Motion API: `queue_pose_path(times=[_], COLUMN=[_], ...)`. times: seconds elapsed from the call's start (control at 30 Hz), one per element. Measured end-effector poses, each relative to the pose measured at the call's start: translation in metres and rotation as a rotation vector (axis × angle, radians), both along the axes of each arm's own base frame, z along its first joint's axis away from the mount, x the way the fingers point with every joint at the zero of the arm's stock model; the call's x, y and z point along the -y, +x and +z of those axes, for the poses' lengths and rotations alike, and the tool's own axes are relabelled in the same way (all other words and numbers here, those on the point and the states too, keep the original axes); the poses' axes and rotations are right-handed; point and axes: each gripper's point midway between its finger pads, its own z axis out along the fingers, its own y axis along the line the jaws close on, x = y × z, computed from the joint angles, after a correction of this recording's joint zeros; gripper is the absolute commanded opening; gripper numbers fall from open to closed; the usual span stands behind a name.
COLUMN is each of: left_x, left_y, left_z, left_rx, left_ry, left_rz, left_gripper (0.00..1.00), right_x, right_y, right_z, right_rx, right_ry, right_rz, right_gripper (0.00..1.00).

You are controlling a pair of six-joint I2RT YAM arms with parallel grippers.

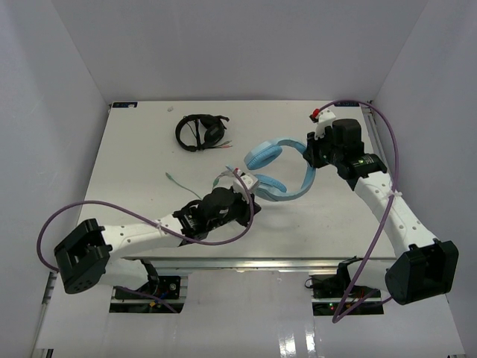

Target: Wrap the headphones

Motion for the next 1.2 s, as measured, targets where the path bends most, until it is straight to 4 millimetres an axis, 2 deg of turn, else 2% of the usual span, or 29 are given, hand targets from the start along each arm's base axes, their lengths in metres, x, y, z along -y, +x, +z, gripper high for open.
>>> queue_pose_path(times=[0.07,0.1,0.17,0.23,0.3,0.37,0.4,0.43,0.5,0.7,0.8,0.97,1.1,1.2], left_x=[-0.003,-0.006,-0.014,-0.024,-0.038,-0.057,-0.066,-0.074,-0.088,-0.102,-0.115,-0.134,-0.141,-0.144], left_y=[-0.004,-0.006,-0.008,-0.005,0.002,0.013,0.017,0.021,0.027,0.029,0.036,0.063,0.087,0.096], left_z=[0.017,0.032,0.070,0.123,0.161,0.191,0.197,0.197,0.185,0.111,0.088,0.085,0.093,0.096], left_rx=[-0.003,0.004,0.028,0.067,0.096,0.121,0.123,0.118,0.080,-0.112,-0.182,-0.229,-0.243,-0.252], left_ry=[-0.012,-0.026,-0.071,-0.139,-0.181,-0.211,-0.213,-0.207,-0.168,-0.018,0.022,0.008,-0.013,-0.016], left_rz=[-0.007,-0.010,-0.007,0.005,0.034,0.079,0.098,0.116,0.146,0.170,0.208,0.273,0.287,0.277], left_gripper=[0.00,0.00,0.00,0.00,0.00,0.00,0.00,0.00,0.00,0.00,0.00,0.00,0.00,0.00], right_x=[0.003,0.004,0.007,0.009,0.012,0.013,0.013,0.013,0.013,0.009,0.001,-0.017,-0.024,-0.027], right_y=[0.001,0.001,0.001,-0.001,-0.005,-0.009,-0.011,-0.013,-0.015,-0.020,-0.026,-0.052,-0.078,-0.088], right_z=[0.000,0.001,0.001,0.001,0.001,0.000,0.001,0.002,0.007,0.027,0.034,0.037,0.032,0.036], right_rx=[0.010,0.016,0.031,0.052,0.065,0.072,0.077,0.082,0.097,0.157,0.193,0.265,0.296,0.339], right_ry=[-0.016,-0.026,-0.047,-0.071,-0.086,-0.091,-0.090,-0.087,-0.080,-0.041,-0.033,-0.039,-0.057,-0.076], right_rz=[-0.003,-0.004,0.001,0.014,0.027,0.036,0.042,0.048,0.052,0.083,0.165,0.375,0.514,0.586], right_gripper=[0.08,0.08,0.08,0.08,0.08,0.08,0.08,0.08,0.08,0.08,0.08,0.08,0.08,0.08])
